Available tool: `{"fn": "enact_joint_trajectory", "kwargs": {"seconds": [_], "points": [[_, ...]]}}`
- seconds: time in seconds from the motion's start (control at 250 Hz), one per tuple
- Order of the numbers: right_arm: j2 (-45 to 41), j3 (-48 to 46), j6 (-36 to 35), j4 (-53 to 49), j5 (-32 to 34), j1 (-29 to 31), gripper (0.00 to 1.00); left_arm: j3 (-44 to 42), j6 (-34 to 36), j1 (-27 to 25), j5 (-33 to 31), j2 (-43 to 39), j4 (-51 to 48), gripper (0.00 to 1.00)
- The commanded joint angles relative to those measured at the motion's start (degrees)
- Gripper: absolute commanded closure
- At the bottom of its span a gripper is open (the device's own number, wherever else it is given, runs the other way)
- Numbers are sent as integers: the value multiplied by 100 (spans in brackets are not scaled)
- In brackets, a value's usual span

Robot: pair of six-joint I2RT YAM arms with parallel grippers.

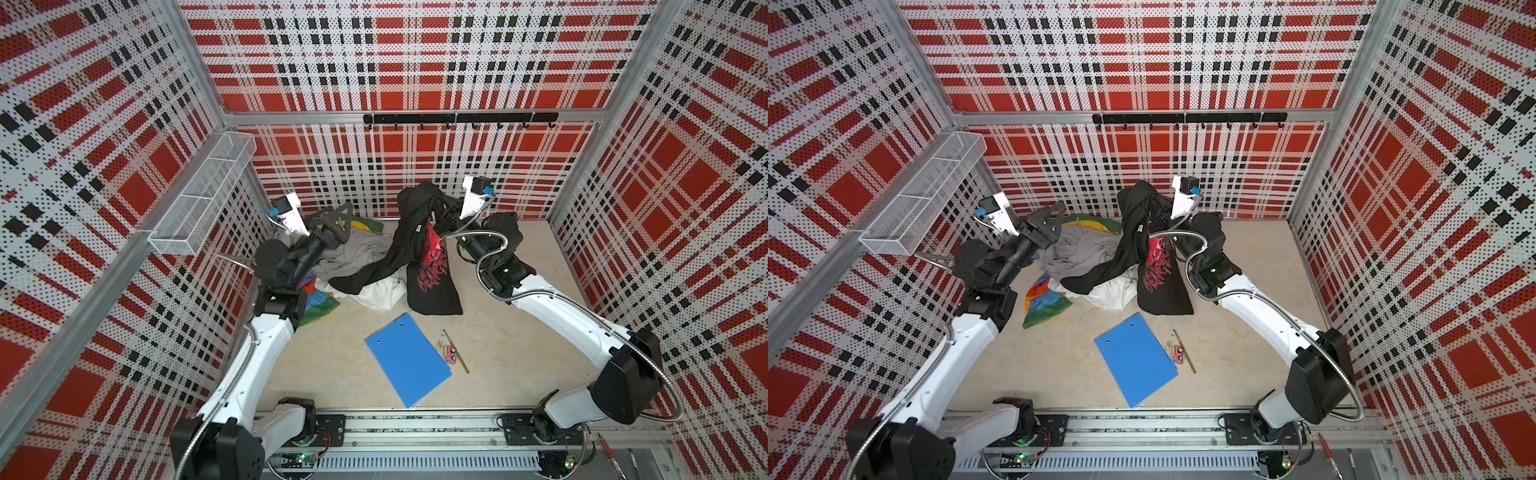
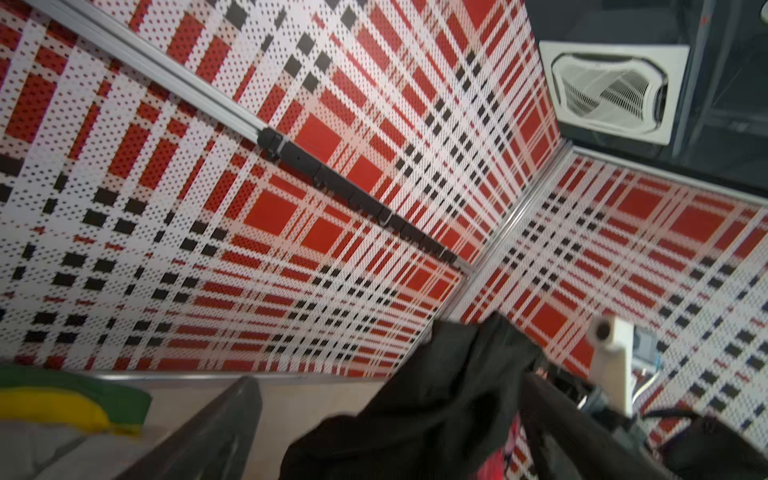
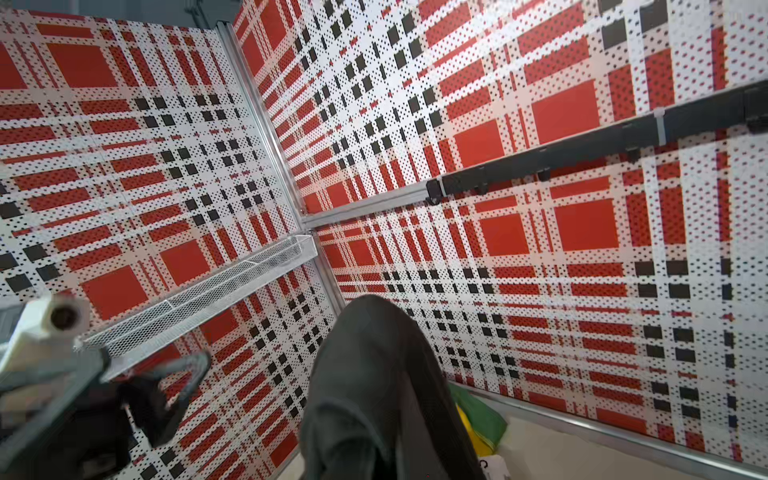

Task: Pick out a specific cloth from the pile
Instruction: 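Open the left gripper to release the shirt while the right gripper lifts it away, then carry the black shirt with the right gripper to the clear table area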

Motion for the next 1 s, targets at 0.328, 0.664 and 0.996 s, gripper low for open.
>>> {"fn": "enact_joint_trajectory", "kwargs": {"seconds": [0.328,0.664,0.996], "points": [[-312,1200,-1279,377,891,-174,100,-913,1046,112,839,-1071,-1997,1],[-387,2122,-2840,105,2428,-279,100,-371,2584,112,1033,-1717,-4081,1],[-528,2701,-3249,-578,2600,-837,100,-736,2196,396,1335,-1956,-3626,1]]}}
